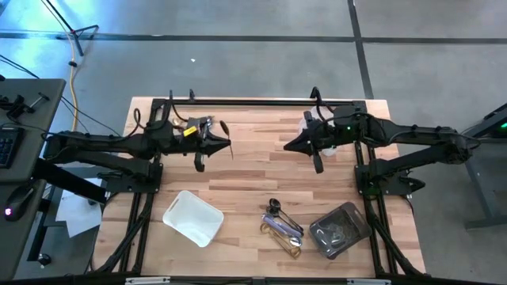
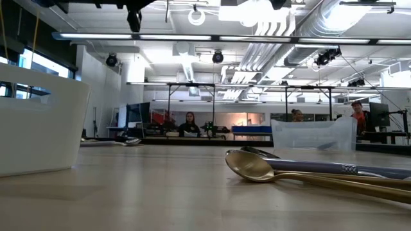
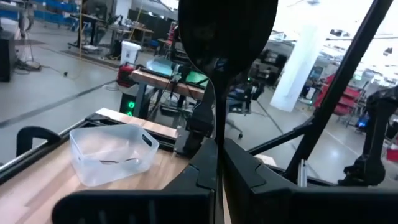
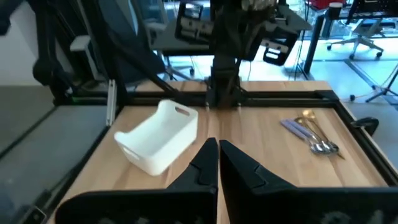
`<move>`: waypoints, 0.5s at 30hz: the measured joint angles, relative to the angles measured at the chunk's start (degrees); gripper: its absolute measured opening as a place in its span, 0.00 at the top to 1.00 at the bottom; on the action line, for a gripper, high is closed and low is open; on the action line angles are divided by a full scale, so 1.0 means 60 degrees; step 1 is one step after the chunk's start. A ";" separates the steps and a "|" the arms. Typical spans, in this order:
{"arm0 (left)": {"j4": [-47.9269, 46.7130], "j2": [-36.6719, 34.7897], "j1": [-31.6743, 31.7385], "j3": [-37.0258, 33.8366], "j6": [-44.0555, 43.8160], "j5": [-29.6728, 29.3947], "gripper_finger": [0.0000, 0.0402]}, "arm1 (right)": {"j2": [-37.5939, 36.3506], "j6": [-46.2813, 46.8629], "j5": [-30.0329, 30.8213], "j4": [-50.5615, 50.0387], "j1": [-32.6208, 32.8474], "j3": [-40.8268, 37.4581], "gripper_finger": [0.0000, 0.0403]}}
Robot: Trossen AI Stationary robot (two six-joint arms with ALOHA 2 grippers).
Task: Sort silverware by color (type)
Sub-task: Put the black spoon into the transparent bin
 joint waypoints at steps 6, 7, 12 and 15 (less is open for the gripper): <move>0.0007 0.0000 0.0033 0.0000 0.0461 0.0227 1.00 | 0.0000 0.0244 -0.0016 0.0131 0.0000 0.0000 1.00; 0.0007 0.0000 0.0033 0.0000 0.0561 0.0228 1.00 | 0.0000 0.0243 -0.0016 0.0132 0.0000 0.0000 1.00; 0.0007 0.0000 0.0033 0.0000 0.0925 0.0232 1.00 | 0.0042 0.0243 -0.0016 0.0135 0.0000 0.0000 1.00; 0.0005 0.0000 0.0036 0.0000 0.1053 0.0235 1.00 | 0.0171 0.0243 -0.0006 0.0143 0.0000 0.0000 1.00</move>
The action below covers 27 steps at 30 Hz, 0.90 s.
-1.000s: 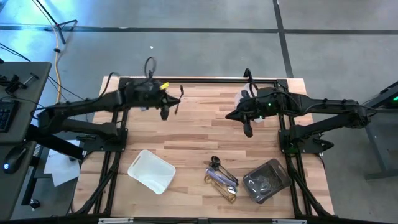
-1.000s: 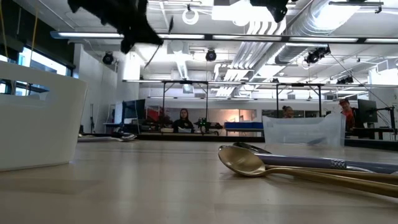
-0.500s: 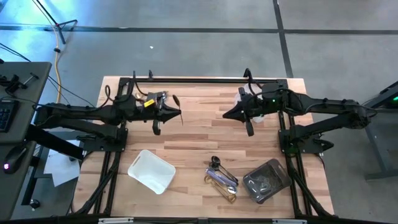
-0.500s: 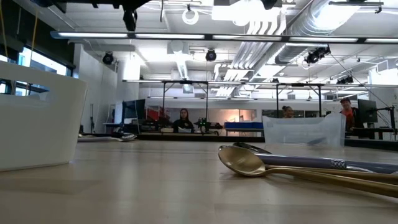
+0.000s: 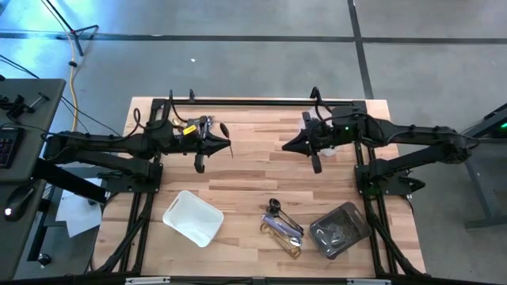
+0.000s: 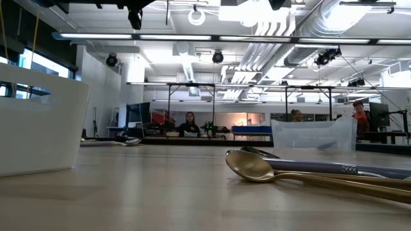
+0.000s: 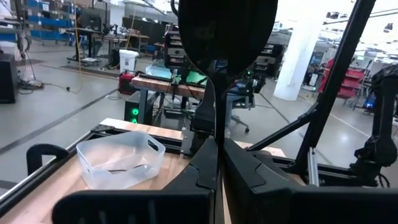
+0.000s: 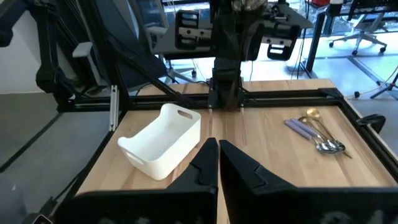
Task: Sort silverware by color (type)
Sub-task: Put the black spoon into the transparent bin
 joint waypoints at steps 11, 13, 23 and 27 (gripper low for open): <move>0.0022 0.0107 0.0004 0.0011 -0.0191 -0.0029 1.00 | 0.0442 0.0072 0.0061 0.0250 0.0000 0.0000 1.00; -0.0080 0.0290 0.0006 0.0058 -0.0622 -0.0098 1.00 | 0.0605 0.0512 0.0352 0.0879 0.0001 0.0002 1.00; -0.0070 0.2169 0.0128 0.1534 -0.0585 -0.0331 1.00 | 0.1442 0.1294 0.1349 0.2525 0.0012 0.0004 0.79; -0.0092 0.2957 0.0102 0.2047 -0.0589 -0.0367 1.00 | 0.1839 0.1585 0.1934 0.3303 0.0047 0.0007 0.60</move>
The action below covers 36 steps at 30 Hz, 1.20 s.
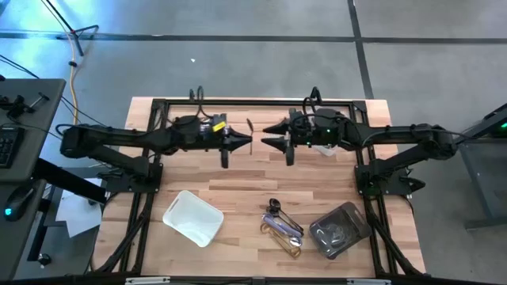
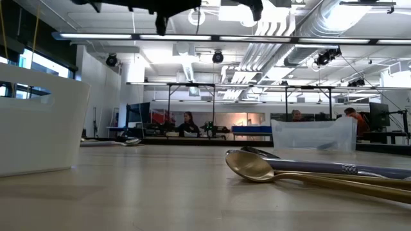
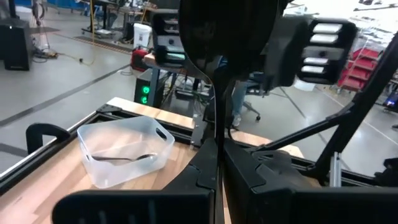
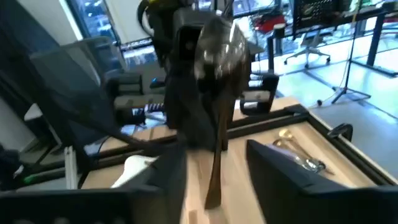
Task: Sort silverware by color (type)
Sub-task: Put the black spoon into the transparent bin
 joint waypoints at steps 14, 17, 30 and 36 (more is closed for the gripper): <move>0.0405 0.0967 -0.0248 0.0591 0.0288 0.0040 1.00 | 0.0486 0.0531 -0.0061 0.0082 -0.0022 -0.0004 0.46; 0.0402 0.0983 -0.0248 0.0587 0.0284 0.0040 1.00 | 0.0486 0.0597 -0.0014 0.0112 -0.0022 -0.0004 0.47; 0.0373 0.0978 -0.0230 0.0587 0.0331 0.0002 1.00 | 0.0479 0.0673 0.0085 0.0277 -0.0018 -0.0004 0.83; 0.0361 0.0978 -0.0226 0.0580 0.0331 -0.0036 1.00 | 0.0480 0.0901 0.0087 0.0251 -0.0018 -0.0004 0.98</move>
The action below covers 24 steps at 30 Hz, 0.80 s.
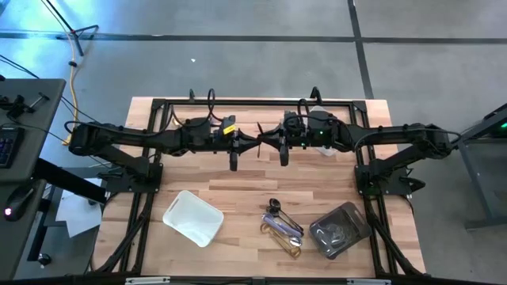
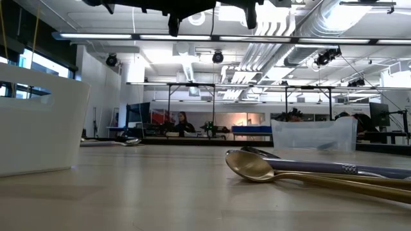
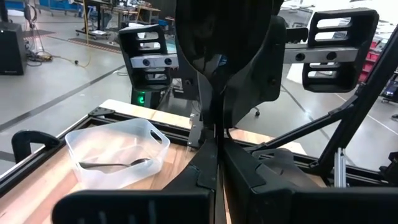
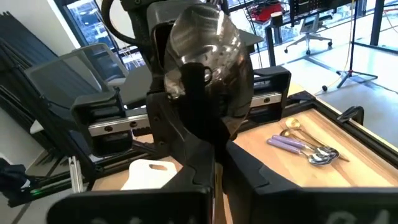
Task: Sort silverware by color (type)
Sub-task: Put the black spoon into the transparent bin
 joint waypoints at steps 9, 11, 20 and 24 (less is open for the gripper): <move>-0.0256 -0.0004 0.0149 0.0000 -0.0306 0.0131 0.89 | 0.0001 -0.0304 0.0136 -0.0072 -0.0011 0.0000 0.99; -0.0501 -0.0004 0.0149 0.0000 -0.0306 0.0141 0.85 | -0.0001 -0.0494 0.0136 -0.0064 -0.0029 0.0000 0.99; -0.2465 -0.1155 0.0188 -0.0018 0.0267 0.0175 0.67 | -0.0680 -0.0668 0.0087 -0.1244 -0.0494 -0.0004 1.00; -0.3084 -0.2370 0.0412 -0.0191 0.0565 0.0172 0.65 | -0.1393 -0.0817 -0.0021 -0.2459 -0.0691 -0.0004 1.00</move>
